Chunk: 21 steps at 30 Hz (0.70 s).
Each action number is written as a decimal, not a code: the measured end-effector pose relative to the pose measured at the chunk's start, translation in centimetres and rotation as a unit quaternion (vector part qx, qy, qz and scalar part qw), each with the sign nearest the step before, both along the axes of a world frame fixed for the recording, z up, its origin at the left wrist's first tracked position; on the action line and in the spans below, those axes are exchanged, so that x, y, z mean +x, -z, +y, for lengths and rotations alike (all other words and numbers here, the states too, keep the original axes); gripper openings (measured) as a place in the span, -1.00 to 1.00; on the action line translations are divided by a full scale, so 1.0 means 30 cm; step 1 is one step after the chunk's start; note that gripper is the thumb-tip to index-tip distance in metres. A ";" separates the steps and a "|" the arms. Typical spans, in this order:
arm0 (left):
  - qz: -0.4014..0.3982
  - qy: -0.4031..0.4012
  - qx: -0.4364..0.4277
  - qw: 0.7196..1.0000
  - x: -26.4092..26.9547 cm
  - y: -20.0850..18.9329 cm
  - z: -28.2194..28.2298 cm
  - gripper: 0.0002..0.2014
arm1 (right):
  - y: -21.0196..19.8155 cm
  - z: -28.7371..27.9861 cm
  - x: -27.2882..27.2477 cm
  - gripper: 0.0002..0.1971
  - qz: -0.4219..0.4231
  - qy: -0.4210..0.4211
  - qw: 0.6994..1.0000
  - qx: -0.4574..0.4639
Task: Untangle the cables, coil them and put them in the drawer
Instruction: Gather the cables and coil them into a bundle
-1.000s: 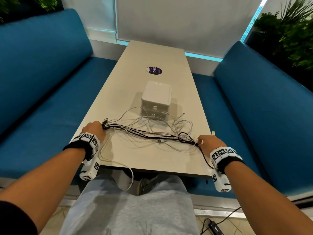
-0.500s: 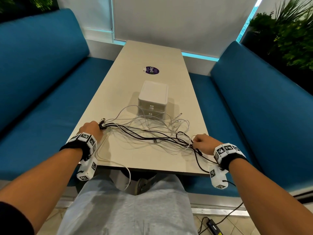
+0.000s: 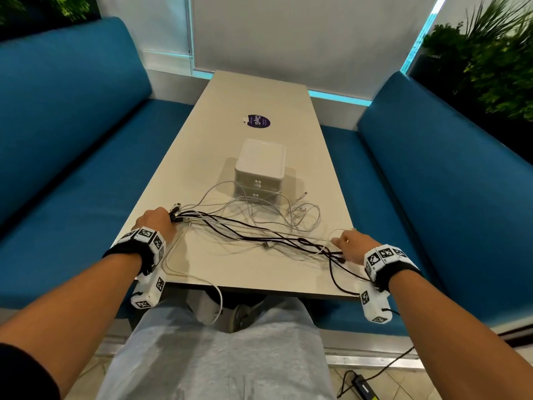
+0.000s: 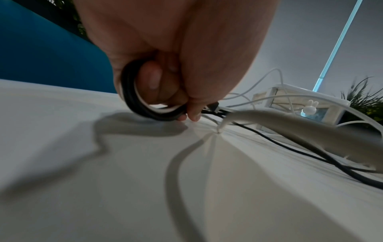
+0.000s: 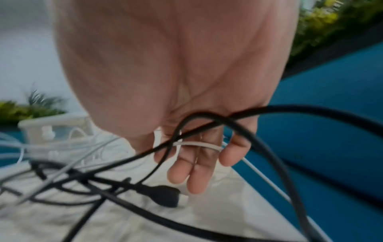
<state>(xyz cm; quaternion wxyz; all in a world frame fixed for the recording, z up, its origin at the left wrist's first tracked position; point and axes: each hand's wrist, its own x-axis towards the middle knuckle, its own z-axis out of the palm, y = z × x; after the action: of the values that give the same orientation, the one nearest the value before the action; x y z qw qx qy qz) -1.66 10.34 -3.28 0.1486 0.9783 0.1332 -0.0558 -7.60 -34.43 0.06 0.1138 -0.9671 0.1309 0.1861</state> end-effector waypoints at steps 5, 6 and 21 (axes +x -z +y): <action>-0.002 0.002 -0.010 1.000 -0.003 0.002 -0.003 -0.70 | 0.059 -0.035 -0.002 -0.74 -0.102 0.013 0.995 0.003; -0.003 -0.001 -0.009 1.000 -0.001 0.005 -0.001 -0.69 | 0.057 -0.034 -0.007 -0.70 -0.131 0.014 0.991 0.021; -0.001 -0.004 0.001 1.000 0.011 0.015 -0.002 -0.72 | -0.027 -0.001 -0.008 -0.57 -0.273 0.000 0.954 0.121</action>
<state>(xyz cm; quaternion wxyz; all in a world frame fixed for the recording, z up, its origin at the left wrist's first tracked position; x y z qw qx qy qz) -1.34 10.28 -3.71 0.1478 0.9780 0.1367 -0.0544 -7.84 -34.45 0.87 0.2614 -0.9599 0.0718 -0.0710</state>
